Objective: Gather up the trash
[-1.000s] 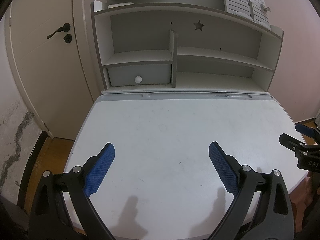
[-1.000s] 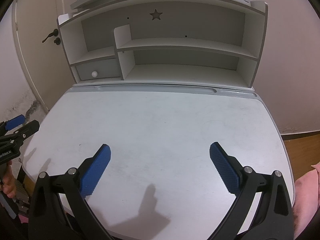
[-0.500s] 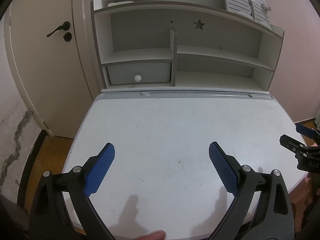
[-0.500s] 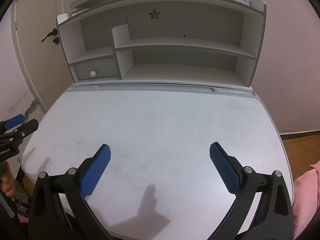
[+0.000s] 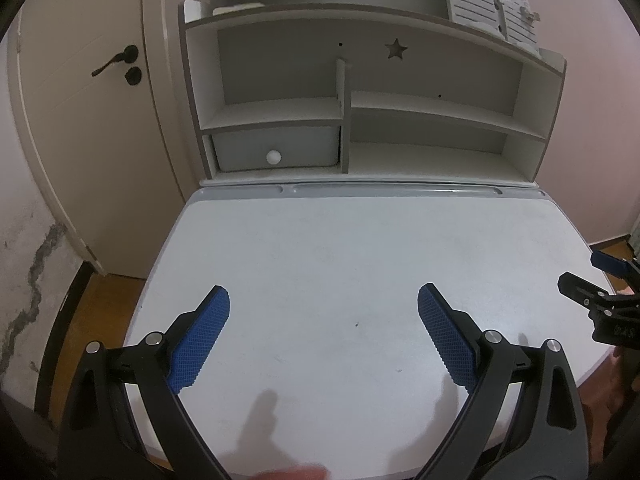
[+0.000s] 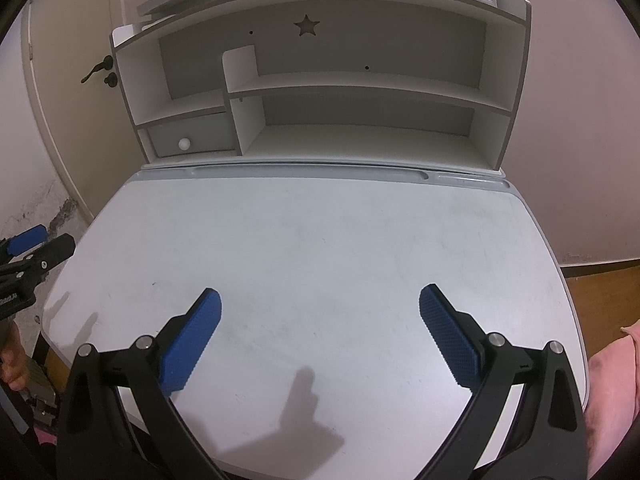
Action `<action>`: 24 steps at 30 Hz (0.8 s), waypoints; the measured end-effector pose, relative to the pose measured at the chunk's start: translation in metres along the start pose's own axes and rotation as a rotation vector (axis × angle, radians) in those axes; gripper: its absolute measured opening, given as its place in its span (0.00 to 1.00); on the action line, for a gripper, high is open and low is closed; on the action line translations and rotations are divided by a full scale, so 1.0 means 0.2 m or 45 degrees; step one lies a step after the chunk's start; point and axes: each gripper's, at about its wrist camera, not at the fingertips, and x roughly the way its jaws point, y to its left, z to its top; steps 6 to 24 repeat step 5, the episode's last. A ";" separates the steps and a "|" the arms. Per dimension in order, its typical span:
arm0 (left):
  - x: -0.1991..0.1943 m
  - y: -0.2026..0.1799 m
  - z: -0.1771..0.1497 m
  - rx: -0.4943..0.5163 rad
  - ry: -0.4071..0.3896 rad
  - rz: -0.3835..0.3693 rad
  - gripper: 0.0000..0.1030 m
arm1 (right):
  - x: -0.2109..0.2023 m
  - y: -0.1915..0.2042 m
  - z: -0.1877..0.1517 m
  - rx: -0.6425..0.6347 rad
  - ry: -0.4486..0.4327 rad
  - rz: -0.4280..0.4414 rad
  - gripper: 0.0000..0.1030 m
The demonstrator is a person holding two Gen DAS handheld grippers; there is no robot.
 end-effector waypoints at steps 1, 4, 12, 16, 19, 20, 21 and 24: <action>0.00 0.00 0.00 -0.003 0.004 -0.006 0.90 | 0.00 0.00 0.00 0.000 0.001 -0.001 0.93; 0.01 0.00 0.00 -0.001 0.008 -0.015 0.90 | 0.01 0.00 -0.01 0.003 0.008 -0.004 0.93; 0.01 0.00 0.00 0.000 0.008 -0.011 0.90 | 0.02 -0.01 -0.01 0.004 0.010 -0.005 0.93; 0.01 0.00 0.00 0.000 0.008 -0.011 0.90 | 0.02 -0.01 -0.01 0.004 0.010 -0.005 0.93; 0.01 0.00 0.00 0.000 0.008 -0.011 0.90 | 0.02 -0.01 -0.01 0.004 0.010 -0.005 0.93; 0.01 0.00 0.00 0.000 0.008 -0.011 0.90 | 0.02 -0.01 -0.01 0.004 0.010 -0.005 0.93; 0.01 0.00 0.00 0.000 0.008 -0.011 0.90 | 0.02 -0.01 -0.01 0.004 0.010 -0.005 0.93; 0.01 0.00 0.00 0.000 0.008 -0.011 0.90 | 0.02 -0.01 -0.01 0.004 0.010 -0.005 0.93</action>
